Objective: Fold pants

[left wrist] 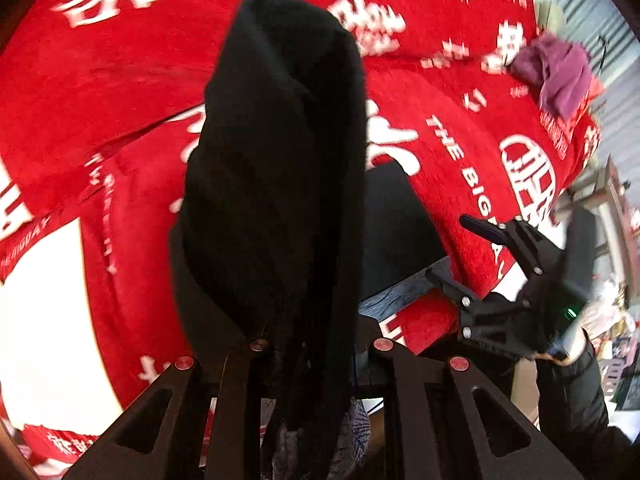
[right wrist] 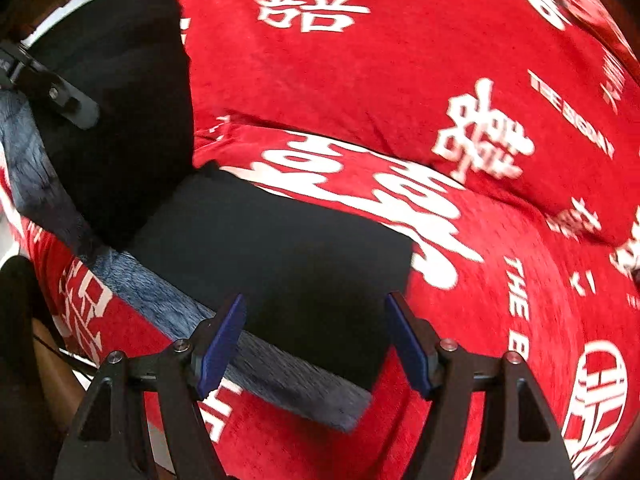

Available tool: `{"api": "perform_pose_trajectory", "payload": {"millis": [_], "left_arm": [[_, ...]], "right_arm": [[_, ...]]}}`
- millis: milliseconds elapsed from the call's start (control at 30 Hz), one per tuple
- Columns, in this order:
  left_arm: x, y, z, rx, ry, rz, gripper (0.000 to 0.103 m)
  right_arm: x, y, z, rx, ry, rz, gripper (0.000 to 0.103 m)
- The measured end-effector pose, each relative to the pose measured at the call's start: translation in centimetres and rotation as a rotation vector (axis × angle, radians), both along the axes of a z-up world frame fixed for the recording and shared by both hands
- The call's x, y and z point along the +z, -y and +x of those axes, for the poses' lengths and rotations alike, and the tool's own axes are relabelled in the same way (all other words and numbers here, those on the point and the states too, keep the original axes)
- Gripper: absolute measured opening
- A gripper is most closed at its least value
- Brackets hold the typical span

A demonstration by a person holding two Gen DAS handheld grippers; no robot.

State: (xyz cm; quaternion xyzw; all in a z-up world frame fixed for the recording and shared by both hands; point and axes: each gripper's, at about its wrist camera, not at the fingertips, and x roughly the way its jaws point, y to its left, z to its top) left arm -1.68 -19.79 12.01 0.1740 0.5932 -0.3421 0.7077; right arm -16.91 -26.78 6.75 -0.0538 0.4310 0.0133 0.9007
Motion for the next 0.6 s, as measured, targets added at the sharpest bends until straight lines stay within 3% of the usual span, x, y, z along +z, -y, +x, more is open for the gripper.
{"api": "perform_pose_trajectory", "payload": {"millis": [167, 300, 367, 400, 433, 600], "left_arm": [[-5.0, 6.8, -0.8, -0.036, -0.032, 0.103, 0.019], [-9.8, 9.8, -0.5, -0.032, -0.060, 0.192, 0.022], [-10.6, 9.8, 0.1, 0.009, -0.116, 0.147, 0.043], [-10.4, 9.7, 0.1, 0.018, -0.163, 0.091, 0.065], [-9.8, 9.7, -0.1, 0.019, -0.192, 0.031, 0.077], [-6.7, 8.8, -1.7, -0.042, -0.119, -0.005, 0.077]], "right_arm": [[-0.6, 2.4, -1.8, -0.063, 0.009, 0.036, 0.075], [-1.5, 3.6, -2.7, -0.104, 0.006, 0.064, 0.075], [-1.9, 4.0, -3.0, -0.117, -0.001, 0.072, 0.075], [-2.0, 4.0, -3.1, -0.119, -0.004, 0.075, 0.075], [-2.2, 4.0, -3.3, -0.119, -0.007, 0.077, 0.075], [-2.7, 3.8, -4.3, -0.088, 0.006, 0.136, 0.080]]}}
